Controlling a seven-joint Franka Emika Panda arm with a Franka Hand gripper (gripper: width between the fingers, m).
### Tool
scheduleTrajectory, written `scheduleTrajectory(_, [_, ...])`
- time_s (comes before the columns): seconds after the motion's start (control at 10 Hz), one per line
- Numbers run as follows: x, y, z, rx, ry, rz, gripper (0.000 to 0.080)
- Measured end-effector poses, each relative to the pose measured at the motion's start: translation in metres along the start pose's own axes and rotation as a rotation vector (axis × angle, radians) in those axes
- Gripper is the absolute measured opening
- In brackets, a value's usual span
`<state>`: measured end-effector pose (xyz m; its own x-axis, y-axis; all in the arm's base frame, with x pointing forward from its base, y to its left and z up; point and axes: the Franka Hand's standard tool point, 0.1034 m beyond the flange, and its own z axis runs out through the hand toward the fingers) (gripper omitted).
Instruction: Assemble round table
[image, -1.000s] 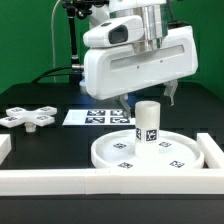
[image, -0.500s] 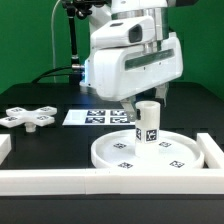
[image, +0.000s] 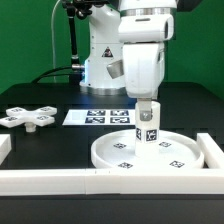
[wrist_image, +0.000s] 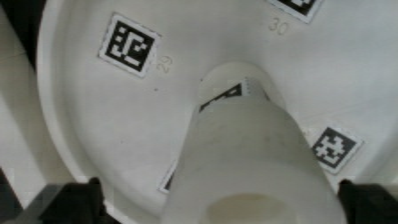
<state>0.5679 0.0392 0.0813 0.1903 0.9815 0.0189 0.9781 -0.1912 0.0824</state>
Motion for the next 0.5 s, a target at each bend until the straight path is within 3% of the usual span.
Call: scheduleTrajectory(0.5, [0.0006,-0.0029,0.008,0.0,-0.05,-0.226,0.0649])
